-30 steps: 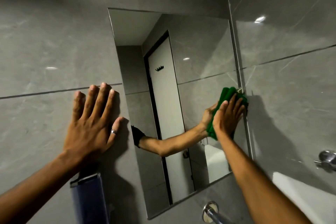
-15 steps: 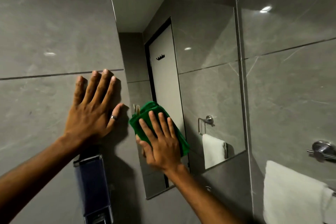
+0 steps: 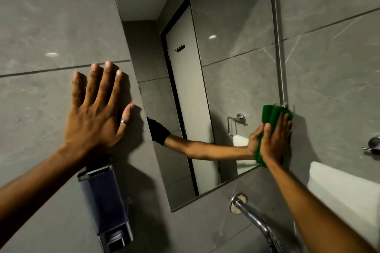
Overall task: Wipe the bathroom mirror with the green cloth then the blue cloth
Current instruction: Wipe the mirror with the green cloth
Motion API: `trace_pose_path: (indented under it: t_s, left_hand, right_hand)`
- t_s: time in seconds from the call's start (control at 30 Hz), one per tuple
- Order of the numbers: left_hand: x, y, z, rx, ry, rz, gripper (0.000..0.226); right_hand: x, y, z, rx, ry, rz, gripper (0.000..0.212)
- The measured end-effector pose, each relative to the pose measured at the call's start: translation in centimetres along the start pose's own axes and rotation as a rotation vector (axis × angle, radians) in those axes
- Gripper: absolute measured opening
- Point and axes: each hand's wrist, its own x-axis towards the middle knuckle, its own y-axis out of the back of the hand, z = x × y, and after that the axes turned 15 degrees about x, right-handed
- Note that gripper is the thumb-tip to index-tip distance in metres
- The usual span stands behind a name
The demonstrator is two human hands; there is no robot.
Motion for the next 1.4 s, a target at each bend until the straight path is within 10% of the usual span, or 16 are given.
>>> trace_pose_path:
  t_s: [0.23, 0.5, 0.63, 0.83, 1.07, 1.23, 1.4]
  left_hand:
    - [0.1, 0.0, 0.4, 0.009, 0.006, 0.005, 0.084]
    - [0.2, 0.1, 0.0, -0.032, -0.022, -0.047, 0.084]
    - [0.1, 1.7, -0.5, -0.081, -0.032, -0.16, 0.081]
    - [-1.9, 6.0, -1.7, -0.559, -0.101, -0.417, 0.076]
    - [-17.2, 13.6, 1.3, -1.188, -0.007, -0.36, 0.065]
    - [-34.7, 20.2, 5.9, -1.837, 0.778, -1.113, 0.085]
    - [-49.2, 23.3, 6.2, -2.098, 1.304, -1.759, 0.04]
  right_hand:
    - [-5.0, -2.4, -1.6, 0.104, 0.095, 0.115, 0.049]
    - [-20.2, -8.9, -14.9, 0.328, 0.403, -0.161, 0.045]
    - [-25.1, -8.1, -20.0, 0.605, 0.051, -0.349, 0.046]
    - [-25.7, -3.1, -22.1, 1.233, -1.048, -0.169, 0.047]
    - [-32.8, 5.5, -22.5, 1.481, -1.229, -0.25, 0.069]
    - [-44.4, 10.1, -22.0, 1.335, -1.425, -0.319, 0.058]
    - [-56.2, 13.6, -19.3, 1.04, -1.676, -0.239, 0.045]
